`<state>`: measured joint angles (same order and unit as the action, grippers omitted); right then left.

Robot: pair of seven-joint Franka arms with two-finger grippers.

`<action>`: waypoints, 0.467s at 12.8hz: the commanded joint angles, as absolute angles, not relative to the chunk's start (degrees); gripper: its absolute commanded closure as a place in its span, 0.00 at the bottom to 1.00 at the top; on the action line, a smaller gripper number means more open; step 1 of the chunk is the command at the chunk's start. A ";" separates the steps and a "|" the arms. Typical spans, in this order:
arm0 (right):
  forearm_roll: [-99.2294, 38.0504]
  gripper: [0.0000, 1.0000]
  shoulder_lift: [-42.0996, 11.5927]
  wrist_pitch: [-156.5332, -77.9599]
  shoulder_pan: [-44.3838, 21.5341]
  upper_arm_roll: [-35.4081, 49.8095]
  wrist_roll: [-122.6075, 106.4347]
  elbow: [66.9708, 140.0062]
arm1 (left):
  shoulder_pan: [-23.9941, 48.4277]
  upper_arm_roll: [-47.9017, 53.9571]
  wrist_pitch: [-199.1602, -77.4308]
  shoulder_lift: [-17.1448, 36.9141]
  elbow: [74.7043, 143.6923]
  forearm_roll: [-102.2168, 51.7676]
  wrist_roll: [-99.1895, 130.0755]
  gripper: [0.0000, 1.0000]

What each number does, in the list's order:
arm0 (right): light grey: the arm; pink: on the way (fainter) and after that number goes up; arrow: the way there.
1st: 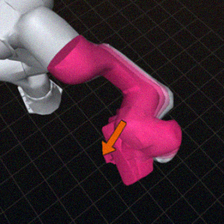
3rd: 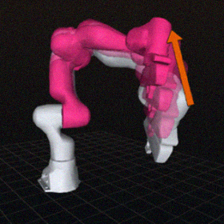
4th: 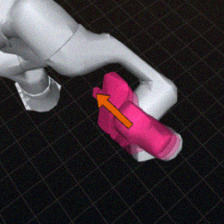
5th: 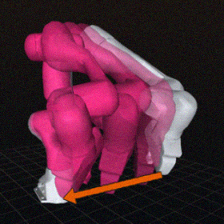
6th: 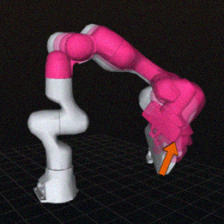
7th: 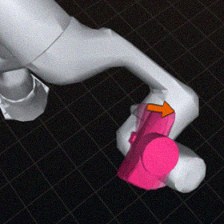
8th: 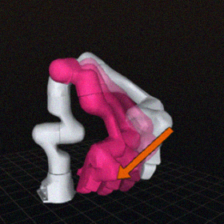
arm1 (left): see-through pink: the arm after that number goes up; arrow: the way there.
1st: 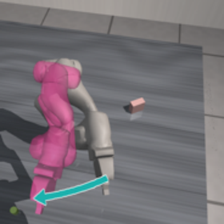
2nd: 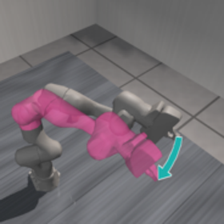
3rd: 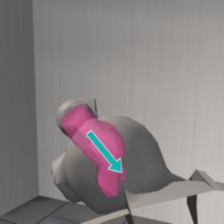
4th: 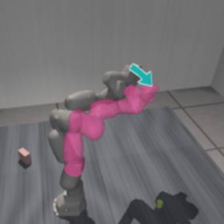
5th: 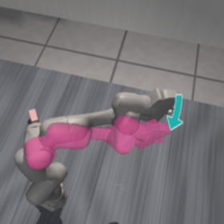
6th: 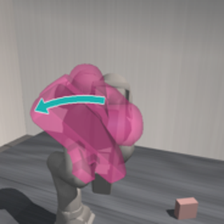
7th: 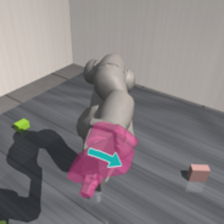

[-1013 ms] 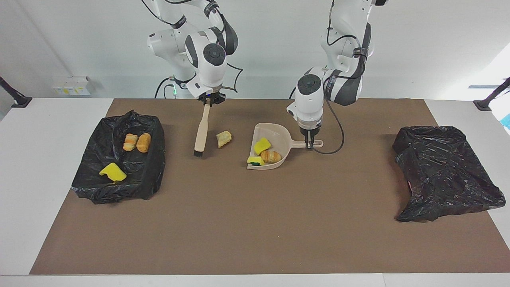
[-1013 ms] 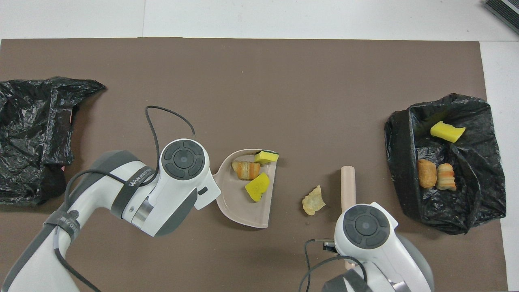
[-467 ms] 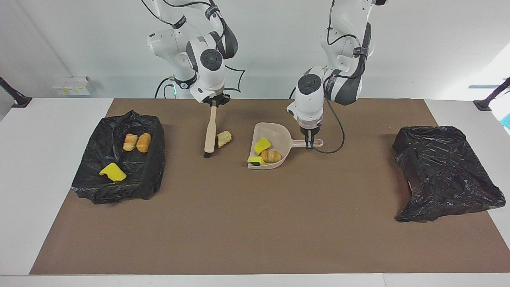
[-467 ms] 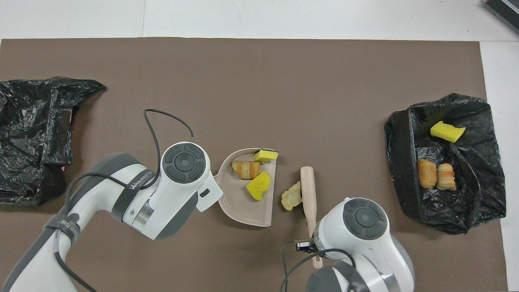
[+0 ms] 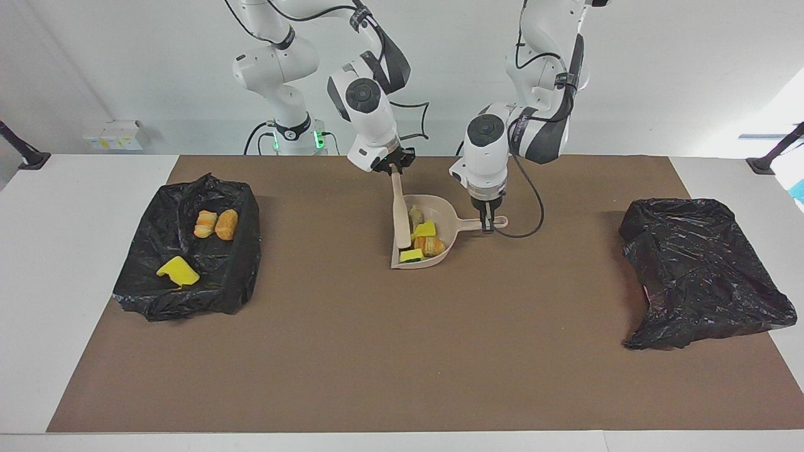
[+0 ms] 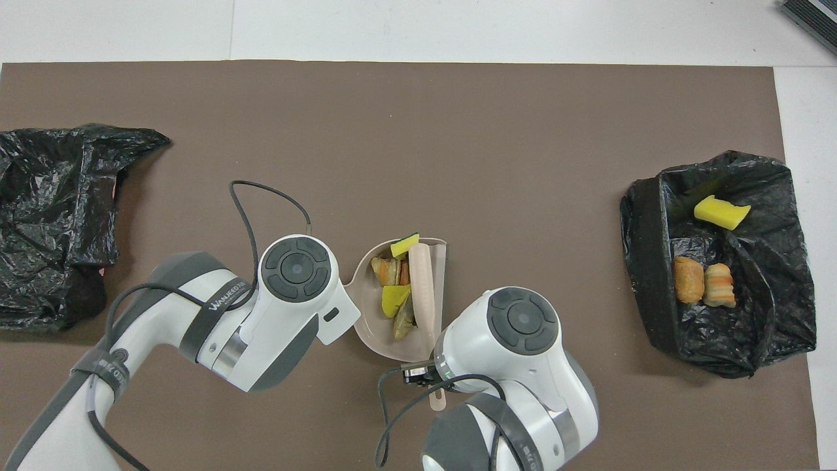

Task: Sweep and dump trash in bin
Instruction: 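Sweep the last bread piece into the dustpan with the right gripper's brush, then carry the loaded dustpan with the left gripper over the black bag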

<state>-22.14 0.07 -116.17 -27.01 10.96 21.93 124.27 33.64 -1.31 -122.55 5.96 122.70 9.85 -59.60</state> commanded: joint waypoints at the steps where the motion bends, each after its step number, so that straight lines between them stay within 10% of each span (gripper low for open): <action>1: -23.73 1.00 -0.88 -114.44 -26.89 11.16 20.21 121.12 | 33.05 -1.67 -127.96 4.04 126.65 9.32 -59.06 1.00; 6: -21.46 1.00 1.67 -103.29 -26.28 10.55 21.53 115.41 | 28.40 -1.67 -130.51 5.45 125.60 2.04 -64.14 1.00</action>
<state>-22.08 0.36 -107.36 -27.04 10.46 21.93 117.85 30.51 -1.71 -127.86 5.64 124.71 5.15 -60.93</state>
